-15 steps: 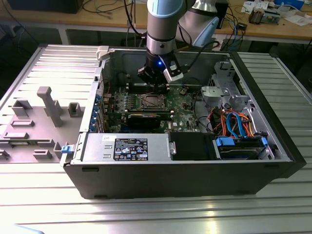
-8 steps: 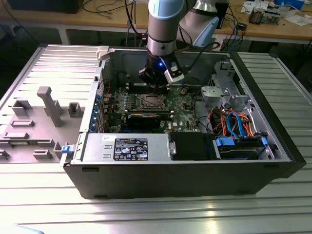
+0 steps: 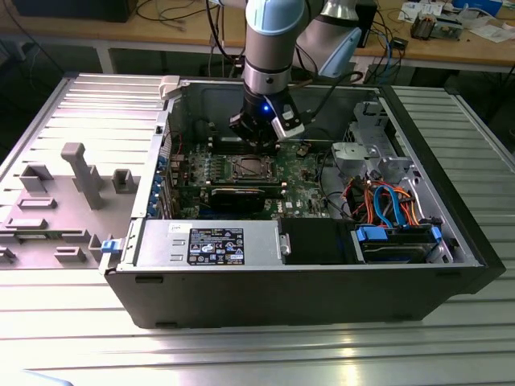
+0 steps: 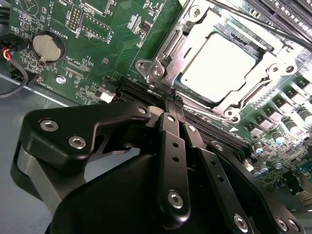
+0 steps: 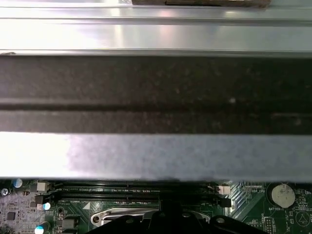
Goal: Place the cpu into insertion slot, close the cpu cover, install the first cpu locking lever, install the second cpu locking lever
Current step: 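Install the first cpu locking lever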
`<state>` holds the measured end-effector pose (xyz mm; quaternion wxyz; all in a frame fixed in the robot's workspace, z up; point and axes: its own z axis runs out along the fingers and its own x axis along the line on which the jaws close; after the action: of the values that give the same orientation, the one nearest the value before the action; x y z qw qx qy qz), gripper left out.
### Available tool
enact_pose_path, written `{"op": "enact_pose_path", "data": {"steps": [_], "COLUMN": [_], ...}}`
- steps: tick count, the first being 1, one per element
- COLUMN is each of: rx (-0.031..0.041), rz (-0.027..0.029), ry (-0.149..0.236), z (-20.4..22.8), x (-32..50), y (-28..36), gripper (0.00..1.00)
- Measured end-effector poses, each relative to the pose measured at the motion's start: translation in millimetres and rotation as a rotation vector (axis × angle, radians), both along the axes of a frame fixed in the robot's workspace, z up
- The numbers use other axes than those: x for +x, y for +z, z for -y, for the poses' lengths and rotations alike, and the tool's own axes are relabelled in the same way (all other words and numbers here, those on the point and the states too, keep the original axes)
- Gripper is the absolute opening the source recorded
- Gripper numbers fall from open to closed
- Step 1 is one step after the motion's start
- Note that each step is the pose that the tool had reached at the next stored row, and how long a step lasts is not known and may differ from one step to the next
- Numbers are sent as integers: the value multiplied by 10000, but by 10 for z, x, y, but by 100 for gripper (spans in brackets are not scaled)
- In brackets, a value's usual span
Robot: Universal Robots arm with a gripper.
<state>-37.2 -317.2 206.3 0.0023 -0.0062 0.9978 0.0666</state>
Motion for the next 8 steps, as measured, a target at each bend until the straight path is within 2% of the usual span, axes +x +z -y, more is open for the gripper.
{"op": "enact_pose_path", "data": {"steps": [6, 8], "rx": [-9, -47], "rz": [0, 0], "ry": [0, 1], "z": [1, 1], "x": [0, 1], "y": [4, 2], "gripper": [11, 11]}}
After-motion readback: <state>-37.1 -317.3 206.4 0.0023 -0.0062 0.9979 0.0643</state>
